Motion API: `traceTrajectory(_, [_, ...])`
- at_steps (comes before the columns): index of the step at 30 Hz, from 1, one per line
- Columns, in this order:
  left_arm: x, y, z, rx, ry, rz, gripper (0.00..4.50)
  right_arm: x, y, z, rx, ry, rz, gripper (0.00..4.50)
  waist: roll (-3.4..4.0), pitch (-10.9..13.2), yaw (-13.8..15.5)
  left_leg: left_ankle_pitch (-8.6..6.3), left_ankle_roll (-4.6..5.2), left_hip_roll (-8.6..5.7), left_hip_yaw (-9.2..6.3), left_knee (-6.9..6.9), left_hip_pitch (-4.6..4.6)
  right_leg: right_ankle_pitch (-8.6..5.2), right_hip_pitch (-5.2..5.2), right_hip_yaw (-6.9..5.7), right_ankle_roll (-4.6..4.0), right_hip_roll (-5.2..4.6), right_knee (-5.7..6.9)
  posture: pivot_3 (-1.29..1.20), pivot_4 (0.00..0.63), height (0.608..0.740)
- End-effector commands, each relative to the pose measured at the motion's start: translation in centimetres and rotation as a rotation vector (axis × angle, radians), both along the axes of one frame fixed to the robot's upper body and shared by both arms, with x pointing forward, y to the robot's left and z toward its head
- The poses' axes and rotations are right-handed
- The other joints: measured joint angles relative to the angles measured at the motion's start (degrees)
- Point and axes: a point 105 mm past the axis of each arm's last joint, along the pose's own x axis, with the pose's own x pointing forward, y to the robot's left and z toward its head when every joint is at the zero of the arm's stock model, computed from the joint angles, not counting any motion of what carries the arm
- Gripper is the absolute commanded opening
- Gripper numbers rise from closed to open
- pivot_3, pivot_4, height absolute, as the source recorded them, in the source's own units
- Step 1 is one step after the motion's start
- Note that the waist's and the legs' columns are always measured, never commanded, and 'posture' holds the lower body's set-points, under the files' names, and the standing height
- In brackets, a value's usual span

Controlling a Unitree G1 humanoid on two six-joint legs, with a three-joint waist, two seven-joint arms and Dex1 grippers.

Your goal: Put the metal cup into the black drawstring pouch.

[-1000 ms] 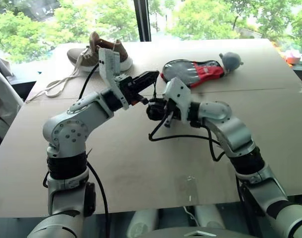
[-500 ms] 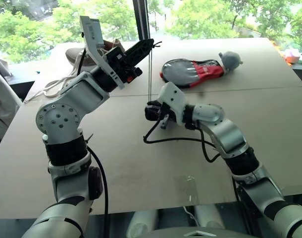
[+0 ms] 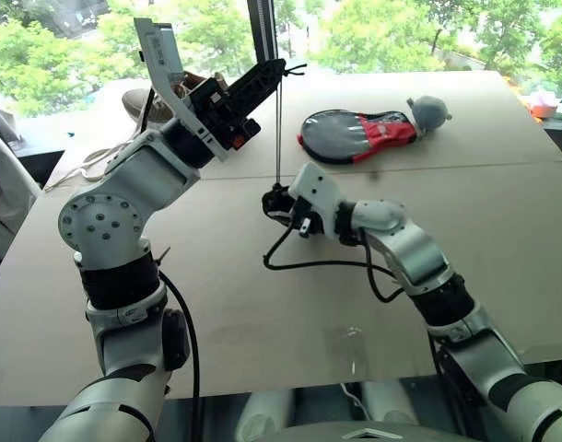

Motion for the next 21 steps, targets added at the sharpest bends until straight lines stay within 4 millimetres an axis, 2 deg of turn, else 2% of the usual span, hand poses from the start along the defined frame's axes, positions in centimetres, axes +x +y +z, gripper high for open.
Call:
traceTrajectory(1, [-1.0,0.4,1.6,-0.019,-0.074,0.003,0.00,-0.3,0.5,3.2,0.147,-0.004,0.017,1.69,0.00,0.0,0.0,0.00,0.00,0.00,0.00,0.00,0.00,0.00,0.00,0.00,0.00,0.00,0.00,0.00,0.150,0.740])
traceTrajectory(9, [-1.0,0.4,1.6,-0.020,-0.078,0.001,0.00,0.2,0.5,4.6,0.216,-0.004,-0.007,1.69,0.00,0.0,0.0,0.00,0.00,0.00,-0.01,0.01,0.00,0.00,0.00,-0.02,0.00,0.00,0.01,0.00,0.150,0.740])
traceTrajectory(15, [-1.1,0.4,1.7,-0.021,-0.081,-0.002,0.00,0.0,0.7,4.5,0.203,-0.009,0.009,1.69,0.00,0.0,0.0,0.00,0.00,0.00,0.00,0.00,0.00,0.00,0.00,0.00,0.00,0.00,0.01,0.00,0.150,0.740])
traceTrajectory(18, [-1.1,0.4,1.7,-0.020,-0.081,-0.001,0.00,0.0,0.6,4.3,0.195,-0.011,0.007,0.85,0.00,0.0,0.0,0.00,0.00,0.00,0.00,0.00,0.00,0.00,0.00,-0.01,0.00,0.01,0.01,0.00,0.150,0.740])
traceTrajectory(19, [-1.1,0.4,1.7,-0.020,-0.081,0.000,0.00,0.0,0.6,4.3,0.195,-0.011,0.006,0.41,0.00,0.0,0.0,0.00,0.00,0.00,0.00,0.00,0.00,0.00,0.00,0.00,0.00,0.01,0.01,0.00,0.150,0.740])
traceTrajectory(20, [-1.1,0.4,1.7,-0.020,-0.081,0.000,0.00,0.1,0.6,4.3,0.194,-0.011,0.006,0.16,0.00,0.0,0.0,0.00,0.00,0.00,0.00,0.00,0.00,0.00,0.00,-0.01,0.00,0.01,0.01,0.00,0.150,0.740])
traceTrajectory(21, [-1.1,0.4,1.7,-0.021,-0.080,0.000,0.00,0.1,0.6,4.3,0.194,-0.012,0.005,0.15,0.00,0.0,0.0,0.00,0.00,0.00,0.00,0.00,0.00,0.00,0.00,-0.01,0.00,0.01,0.01,0.00,0.150,0.740])
